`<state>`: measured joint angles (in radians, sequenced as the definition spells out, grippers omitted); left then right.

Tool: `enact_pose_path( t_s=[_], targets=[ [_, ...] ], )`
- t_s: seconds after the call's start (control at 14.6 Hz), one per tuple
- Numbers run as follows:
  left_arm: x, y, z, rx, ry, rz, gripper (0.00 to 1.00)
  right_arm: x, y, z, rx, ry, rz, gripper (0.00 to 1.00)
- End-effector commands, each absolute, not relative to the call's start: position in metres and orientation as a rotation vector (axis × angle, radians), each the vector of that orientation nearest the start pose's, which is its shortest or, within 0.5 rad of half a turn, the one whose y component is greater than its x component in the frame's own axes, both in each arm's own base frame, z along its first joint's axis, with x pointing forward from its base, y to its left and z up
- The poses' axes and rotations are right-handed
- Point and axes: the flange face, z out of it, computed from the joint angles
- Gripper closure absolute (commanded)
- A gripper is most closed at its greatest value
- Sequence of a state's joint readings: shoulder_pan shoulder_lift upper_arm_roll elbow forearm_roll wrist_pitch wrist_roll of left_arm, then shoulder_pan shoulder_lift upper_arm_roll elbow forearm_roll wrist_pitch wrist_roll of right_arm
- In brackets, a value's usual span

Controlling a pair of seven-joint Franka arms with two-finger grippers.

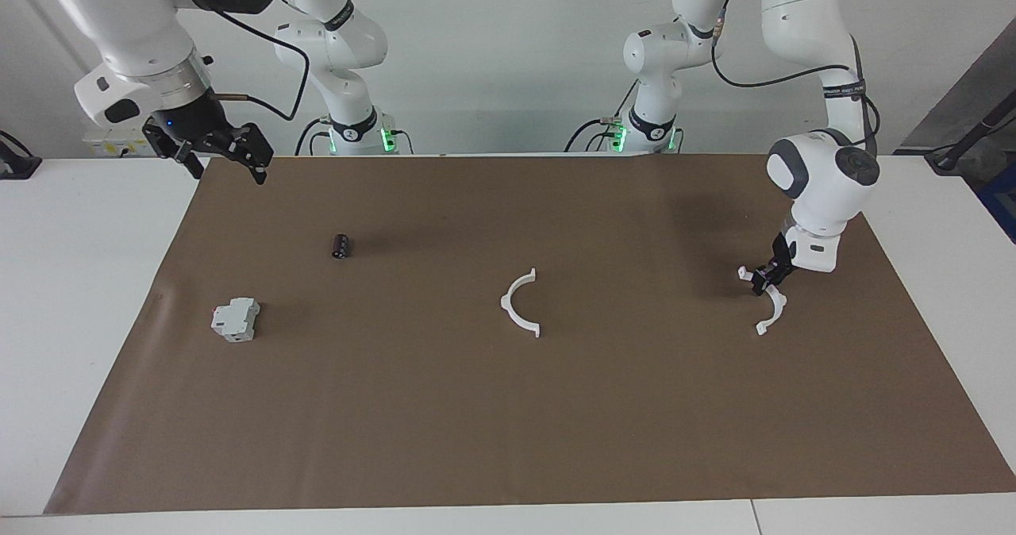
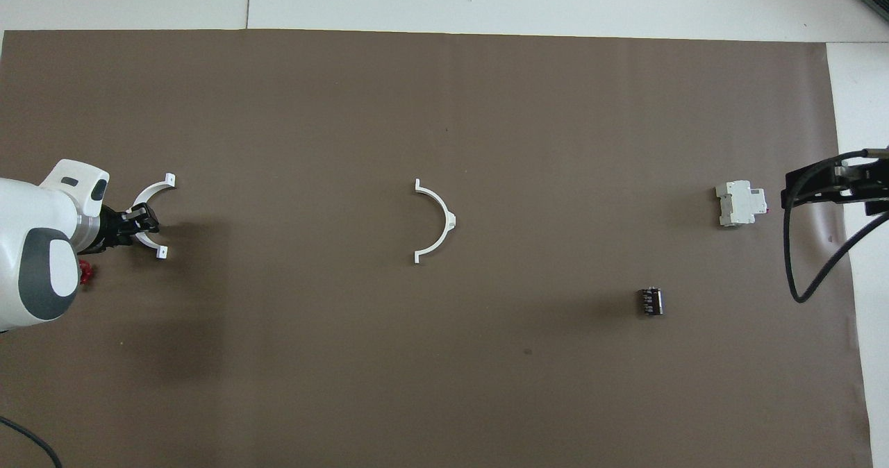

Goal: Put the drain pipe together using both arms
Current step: 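Grasp the other white half-ring with the left gripper, then carry the half-ring with the left gripper toward the placed half-ring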

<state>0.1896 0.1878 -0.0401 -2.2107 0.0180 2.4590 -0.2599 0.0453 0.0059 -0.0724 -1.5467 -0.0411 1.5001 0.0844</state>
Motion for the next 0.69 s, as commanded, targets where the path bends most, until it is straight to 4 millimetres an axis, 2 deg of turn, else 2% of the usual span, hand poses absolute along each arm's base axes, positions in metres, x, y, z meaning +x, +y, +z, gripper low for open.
enact_pose_path(
  t_s=[0.0,0.41,0.48,0.55,0.62],
  targets=[
    [0.552,0.083,0.3,-3.078,-0.554,-0.088,1.0,0.543,-0.023,0.628,-3.18,0.141,0.046,0.0],
    [0.555,0.081,0.304,-3.091,-0.466,-0.092,1.0,0.543,-0.023,0.629,-3.18,0.15,0.036,0.0],
    [0.563,0.075,0.316,-3.092,-0.47,-0.083,1.0,0.543,-0.023,0.628,-3.178,0.145,0.036,0.0],
    [0.573,0.056,0.336,-3.099,-0.449,-0.038,1.0,0.543,-0.023,0.628,-3.178,0.143,0.036,0.0],
    [0.58,0.045,0.355,-3.091,-0.489,0.005,1.0,0.543,-0.021,0.628,-3.179,0.138,0.038,0.0]
  ],
)
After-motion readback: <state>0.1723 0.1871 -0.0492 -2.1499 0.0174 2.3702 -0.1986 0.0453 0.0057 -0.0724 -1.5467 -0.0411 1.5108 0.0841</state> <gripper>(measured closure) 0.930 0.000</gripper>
